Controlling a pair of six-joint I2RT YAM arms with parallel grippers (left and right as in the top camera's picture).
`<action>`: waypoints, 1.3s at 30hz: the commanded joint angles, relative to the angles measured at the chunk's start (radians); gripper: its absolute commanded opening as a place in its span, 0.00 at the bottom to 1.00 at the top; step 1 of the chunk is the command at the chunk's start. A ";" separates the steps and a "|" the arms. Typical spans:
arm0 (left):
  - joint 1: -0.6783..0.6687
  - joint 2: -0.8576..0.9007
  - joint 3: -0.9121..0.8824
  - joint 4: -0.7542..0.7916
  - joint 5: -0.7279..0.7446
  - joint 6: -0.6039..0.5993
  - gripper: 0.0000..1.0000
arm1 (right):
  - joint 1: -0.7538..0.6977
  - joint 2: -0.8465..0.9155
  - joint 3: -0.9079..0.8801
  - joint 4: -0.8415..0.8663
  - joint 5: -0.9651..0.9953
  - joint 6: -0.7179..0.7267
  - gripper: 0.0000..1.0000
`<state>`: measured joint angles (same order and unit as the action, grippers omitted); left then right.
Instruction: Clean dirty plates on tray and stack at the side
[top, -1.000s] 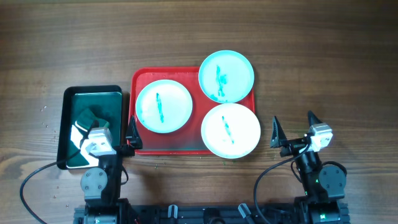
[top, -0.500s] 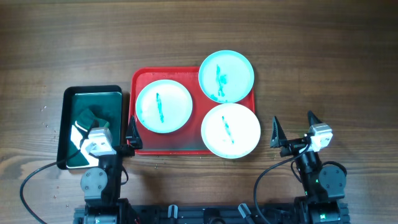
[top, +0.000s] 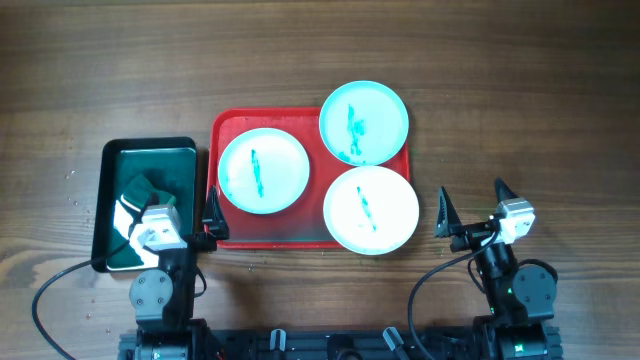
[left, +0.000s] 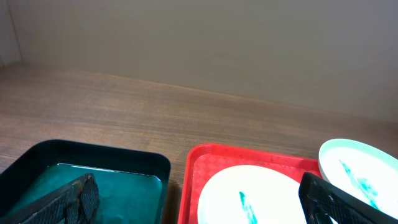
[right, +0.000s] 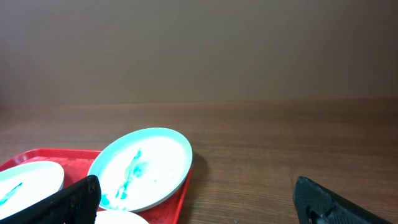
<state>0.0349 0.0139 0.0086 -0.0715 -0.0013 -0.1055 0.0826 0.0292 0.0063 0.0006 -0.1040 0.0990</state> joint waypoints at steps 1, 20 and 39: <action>0.008 -0.005 -0.003 -0.004 0.011 0.023 1.00 | 0.002 0.008 -0.001 0.005 -0.001 -0.018 1.00; 0.008 -0.005 -0.003 0.047 0.039 0.020 1.00 | 0.002 0.008 -0.001 0.052 0.014 -0.010 1.00; 0.008 0.432 0.715 -0.411 0.039 -0.015 1.00 | 0.002 0.617 0.623 -0.149 -0.373 -0.021 1.00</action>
<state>0.0349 0.3416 0.5735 -0.3996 0.0254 -0.1101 0.0826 0.5053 0.4969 -0.1112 -0.3862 0.0841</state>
